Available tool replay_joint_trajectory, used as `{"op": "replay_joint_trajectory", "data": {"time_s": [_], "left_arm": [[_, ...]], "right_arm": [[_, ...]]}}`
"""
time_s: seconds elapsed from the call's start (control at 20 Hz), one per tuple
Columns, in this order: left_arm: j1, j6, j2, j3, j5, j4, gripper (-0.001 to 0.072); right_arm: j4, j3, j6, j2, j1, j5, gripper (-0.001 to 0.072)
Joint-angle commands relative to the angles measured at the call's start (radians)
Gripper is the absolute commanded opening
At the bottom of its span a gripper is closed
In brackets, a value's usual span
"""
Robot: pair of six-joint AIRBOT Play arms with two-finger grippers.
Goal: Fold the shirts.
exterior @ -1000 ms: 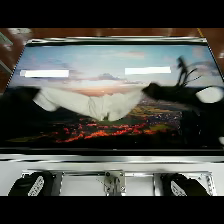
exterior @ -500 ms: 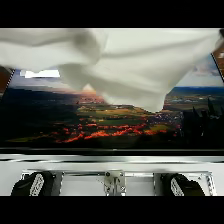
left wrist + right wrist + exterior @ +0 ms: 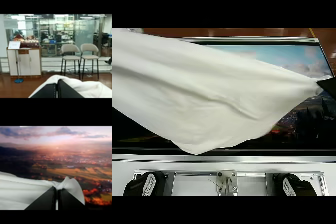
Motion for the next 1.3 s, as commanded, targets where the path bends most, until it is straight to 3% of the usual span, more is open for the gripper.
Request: {"op": "replay_joint_trajectory", "data": {"time_s": [0.0, 0.2, 0.35, 0.55, 0.65, 0.75, 0.95, 1.05, 1.25], "left_arm": [[0.001, -0.01, 0.032, 0.003, -0.073, 0.034, 0.0036], [0.001, -0.011, 0.036, -0.011, -0.335, 0.069, 0.0036], [0.001, -0.01, 0.037, -0.152, -0.406, 0.074, 0.0036], [0.001, -0.01, -0.011, -0.44, -0.239, 0.039, 0.0036], [-0.004, 0.01, -0.08, -0.576, -0.158, -0.082, 0.0036], [-0.042, 0.087, -0.178, -0.686, -0.069, -0.221, 0.0037], [-0.19, 0.111, -0.414, -0.746, 0.088, -0.283, 0.0036], [-0.275, 0.111, -0.538, -0.746, 0.129, -0.283, 0.0037], [-0.408, 0.109, -0.764, -0.745, 0.138, -0.283, 0.0037]], "right_arm": [[0.042, 0.003, 0.011, 0.003, -0.001, 0.033, 0.0063], [0.003, -0.001, 0.037, -0.015, 0.0, 0.122, 0.0062], [-0.047, -0.088, 0.031, -0.052, 0.0, 0.168, 0.0063], [-0.035, -0.294, -0.022, -0.163, 0.021, -0.019, 0.0063], [-0.035, -0.36, -0.031, -0.262, 0.064, -0.189, 0.0063], [-0.025, -0.369, -0.035, -0.391, 0.114, -0.389, 0.0063], [0.049, -0.369, -0.035, -0.634, 0.192, -0.765, 0.0064], [0.058, -0.369, -0.006, -0.734, 0.23, -0.827, 0.0064], [0.058, -0.369, -0.004, -0.87, 0.294, -0.818, 0.0064]]}}
